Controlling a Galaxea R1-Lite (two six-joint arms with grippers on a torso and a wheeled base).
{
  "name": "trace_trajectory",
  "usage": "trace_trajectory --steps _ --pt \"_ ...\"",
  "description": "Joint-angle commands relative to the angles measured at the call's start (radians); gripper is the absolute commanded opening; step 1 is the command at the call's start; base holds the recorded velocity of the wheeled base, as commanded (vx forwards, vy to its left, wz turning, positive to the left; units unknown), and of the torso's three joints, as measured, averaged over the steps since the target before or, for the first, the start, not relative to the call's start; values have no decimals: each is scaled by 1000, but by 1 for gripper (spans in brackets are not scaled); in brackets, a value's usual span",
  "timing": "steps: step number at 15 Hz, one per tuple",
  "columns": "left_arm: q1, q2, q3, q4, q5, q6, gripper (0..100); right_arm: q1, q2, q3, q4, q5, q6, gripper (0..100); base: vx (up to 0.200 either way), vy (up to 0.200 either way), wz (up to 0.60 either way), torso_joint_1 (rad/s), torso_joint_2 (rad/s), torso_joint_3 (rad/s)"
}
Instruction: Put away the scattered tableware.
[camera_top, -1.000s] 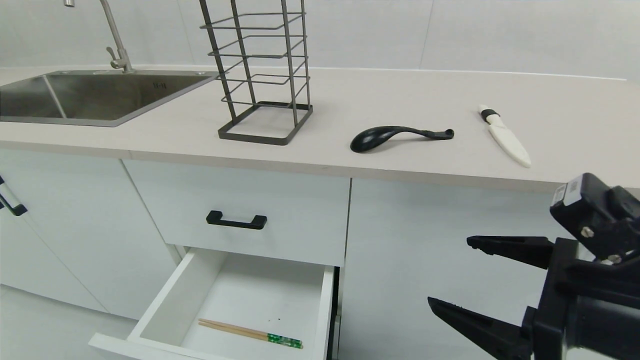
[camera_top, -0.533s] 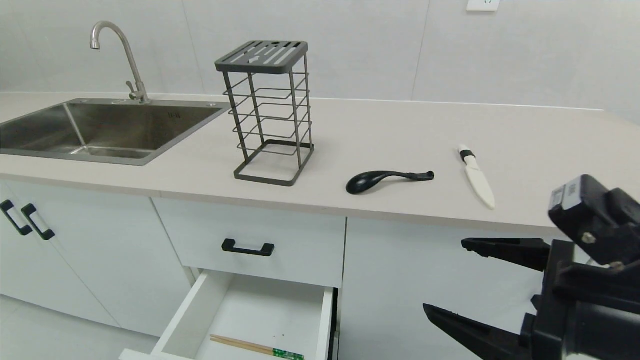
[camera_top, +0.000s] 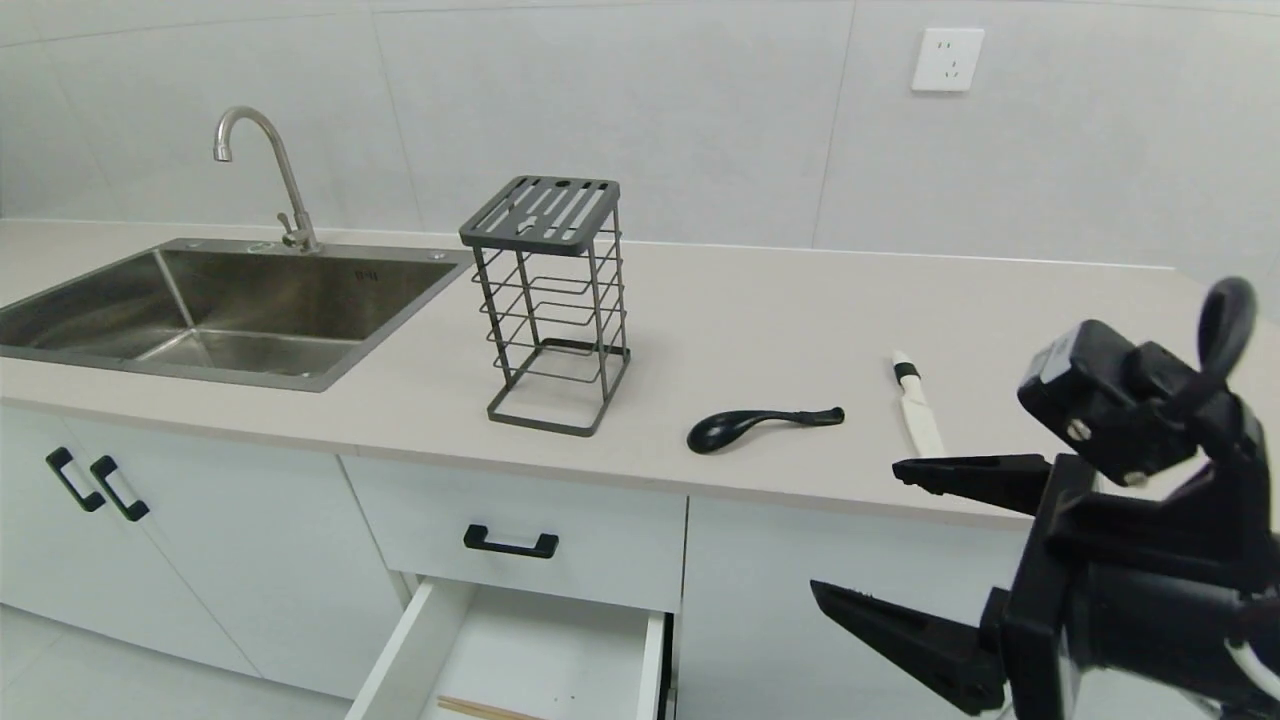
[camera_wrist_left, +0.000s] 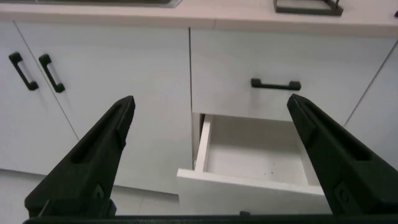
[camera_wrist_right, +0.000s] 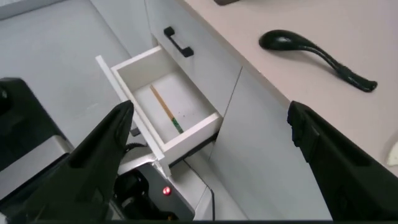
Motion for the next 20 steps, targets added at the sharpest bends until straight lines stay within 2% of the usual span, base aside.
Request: trace_trajectory --steps 1,5,7,11,15,17,20 --pt "0 1 0 0 0 0 100 -30 56 -69 61 0 -2 100 0 0 0 364 -486 -256" --pt "0 1 0 0 0 0 100 -51 102 -94 76 3 -5 100 0 0 0 285 -508 -244" --pt "0 1 0 0 0 0 100 -68 135 -100 75 42 -7 100 0 0 0 244 -464 -222" --pt "0 1 0 0 0 0 100 -79 189 -155 69 143 -14 100 0 0 0 63 -102 -50" --pt "0 1 0 0 0 0 100 -90 247 -180 76 163 -63 100 0 0 0 0 0 0" --pt "0 1 0 0 0 0 100 -146 275 -163 43 200 -102 100 0 0 0 0 0 0" --pt "0 1 0 0 0 0 100 -228 287 -63 -66 200 -134 100 0 0 0 0 0 0"
